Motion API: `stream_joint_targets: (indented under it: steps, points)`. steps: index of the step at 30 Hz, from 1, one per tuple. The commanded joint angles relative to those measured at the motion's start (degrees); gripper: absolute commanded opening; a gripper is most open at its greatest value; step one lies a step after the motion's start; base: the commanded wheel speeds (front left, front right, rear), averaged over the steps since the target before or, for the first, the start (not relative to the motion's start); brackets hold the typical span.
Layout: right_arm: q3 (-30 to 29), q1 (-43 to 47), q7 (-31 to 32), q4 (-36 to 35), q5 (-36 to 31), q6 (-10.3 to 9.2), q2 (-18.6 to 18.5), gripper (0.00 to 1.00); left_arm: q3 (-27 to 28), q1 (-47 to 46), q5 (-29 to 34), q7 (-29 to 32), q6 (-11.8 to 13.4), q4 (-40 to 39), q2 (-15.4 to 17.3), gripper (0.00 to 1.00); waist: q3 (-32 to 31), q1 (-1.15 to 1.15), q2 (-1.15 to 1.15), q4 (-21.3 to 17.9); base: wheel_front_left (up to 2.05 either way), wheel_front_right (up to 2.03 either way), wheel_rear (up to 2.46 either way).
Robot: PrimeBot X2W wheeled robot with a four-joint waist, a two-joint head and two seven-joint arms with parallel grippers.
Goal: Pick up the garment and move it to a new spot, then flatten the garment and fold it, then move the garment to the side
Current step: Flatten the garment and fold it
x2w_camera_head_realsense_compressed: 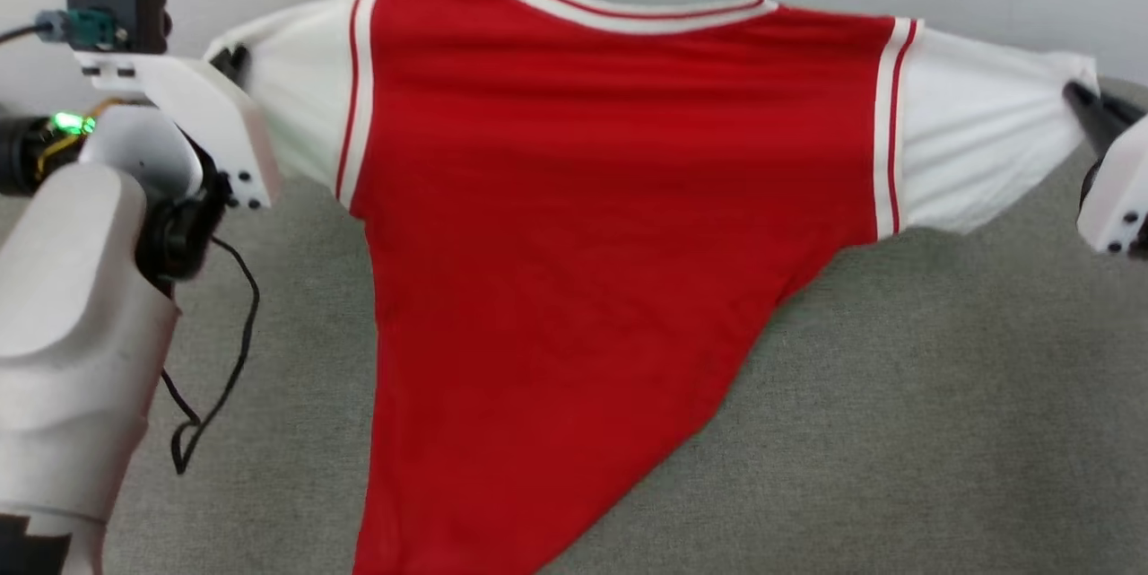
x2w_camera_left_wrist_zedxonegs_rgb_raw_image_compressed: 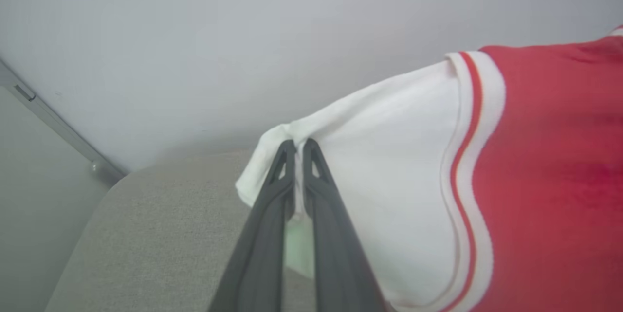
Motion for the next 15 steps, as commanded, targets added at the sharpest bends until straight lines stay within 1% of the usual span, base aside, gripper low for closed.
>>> stream_joint_targets:
  steps: [1, 6, 11, 13, 15]
  points:
    - [0.22, -2.42, -0.58, 0.67, -0.27, -0.09, -0.5, 0.0, 0.66, -1.61, 0.07, -0.69, 0.39, 0.95, 0.33, 0.0, 0.94, 0.0, 0.0, -0.35, 0.0, 0.0, 0.0]
    - [1.72, -15.32, -4.87, 3.85, -2.36, -0.1, -1.1, 0.0, 2.18, -11.25, 1.17, -4.62, -0.21, 4.28, 0.53, 0.0, 6.17, 0.0, 0.0, -1.41, 0.0, 0.0, 0.0]
    - [1.67, -28.67, -9.72, 6.1, -6.6, -0.11, 0.48, 0.0, 4.87, -22.03, 2.2, -10.3, -0.07, 5.11, 2.15, 0.0, 13.14, 0.0, 0.0, -2.88, 0.0, 0.0, 0.0]
    - [1.67, -34.25, -12.35, 6.98, -8.61, -0.11, 1.32, 0.0, 6.09, -25.71, 1.82, -11.97, -0.09, 5.33, 2.28, 0.0, 15.52, 0.0, 0.0, -3.39, 0.0, 0.0, 0.0]
    - [2.24, -39.04, -14.69, 8.37, -10.13, -0.1, 2.49, 0.0, 6.95, -29.45, 2.19, -13.32, -0.16, 4.94, 3.28, 0.0, 17.74, 0.0, 0.0, -4.15, 0.0, 0.0, 0.0]
